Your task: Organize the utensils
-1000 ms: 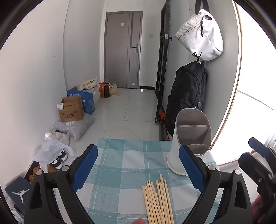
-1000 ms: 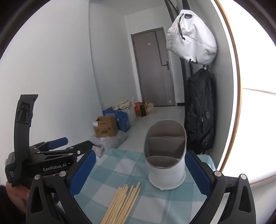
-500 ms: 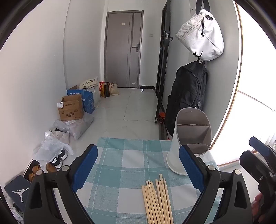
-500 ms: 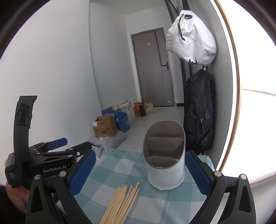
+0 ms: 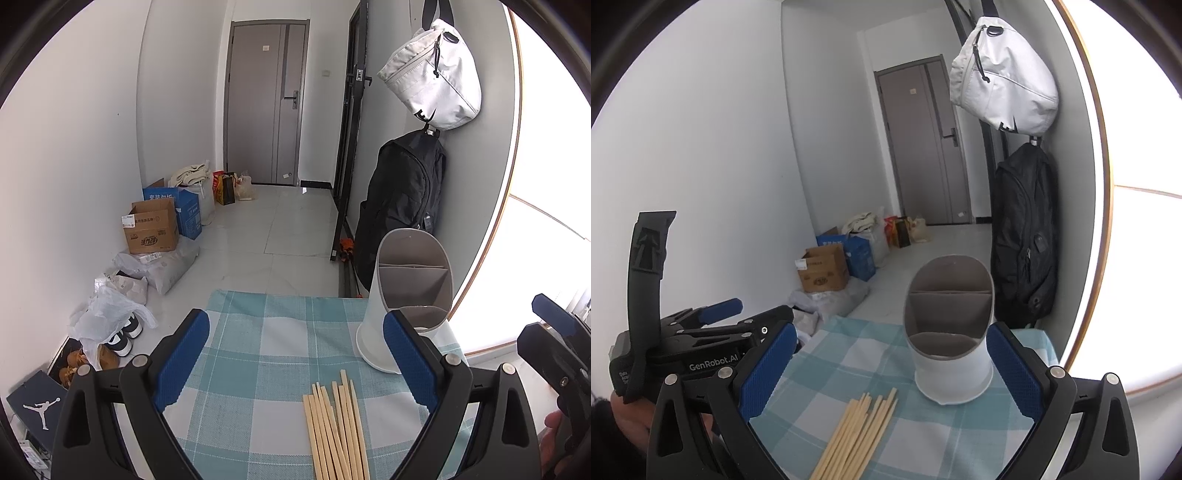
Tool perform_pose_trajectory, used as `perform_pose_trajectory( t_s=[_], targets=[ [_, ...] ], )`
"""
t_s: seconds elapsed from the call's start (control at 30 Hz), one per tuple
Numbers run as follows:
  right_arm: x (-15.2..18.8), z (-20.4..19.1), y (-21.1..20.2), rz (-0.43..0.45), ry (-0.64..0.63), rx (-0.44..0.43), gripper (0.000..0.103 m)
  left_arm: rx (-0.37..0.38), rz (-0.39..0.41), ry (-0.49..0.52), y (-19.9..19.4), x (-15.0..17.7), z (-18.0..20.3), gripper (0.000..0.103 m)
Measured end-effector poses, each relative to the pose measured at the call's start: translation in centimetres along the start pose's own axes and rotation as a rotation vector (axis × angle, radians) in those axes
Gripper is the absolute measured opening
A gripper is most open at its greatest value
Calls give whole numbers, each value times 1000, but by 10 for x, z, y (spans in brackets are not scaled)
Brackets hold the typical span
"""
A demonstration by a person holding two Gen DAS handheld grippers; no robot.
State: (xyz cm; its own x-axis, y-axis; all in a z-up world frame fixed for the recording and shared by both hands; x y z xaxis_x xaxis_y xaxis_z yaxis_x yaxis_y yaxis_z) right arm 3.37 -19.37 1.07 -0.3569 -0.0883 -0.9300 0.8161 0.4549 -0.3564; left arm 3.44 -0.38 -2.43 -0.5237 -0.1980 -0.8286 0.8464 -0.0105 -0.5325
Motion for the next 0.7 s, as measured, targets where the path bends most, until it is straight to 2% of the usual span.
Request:
perform_pose_trajectory(
  t_s=[0.7],
  targets=[
    [0,0,-1,-6,-11,5,103,-7,-4,-7,6,0,5,93]
  ],
)
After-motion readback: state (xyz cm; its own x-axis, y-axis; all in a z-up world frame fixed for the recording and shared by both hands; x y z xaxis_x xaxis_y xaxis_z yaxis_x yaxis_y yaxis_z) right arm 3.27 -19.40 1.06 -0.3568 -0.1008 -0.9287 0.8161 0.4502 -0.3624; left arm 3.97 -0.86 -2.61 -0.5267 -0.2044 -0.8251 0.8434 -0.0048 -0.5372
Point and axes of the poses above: each gripper's, at about its wrist camera, not at the fingertips, and y roughly the way its jaws point, z to its right, x to its underside, the point moved 4 cm from there along y, roughly the way its jaws point, and after that the axes turned 6 degrees about -y, right-handed, at the moved point
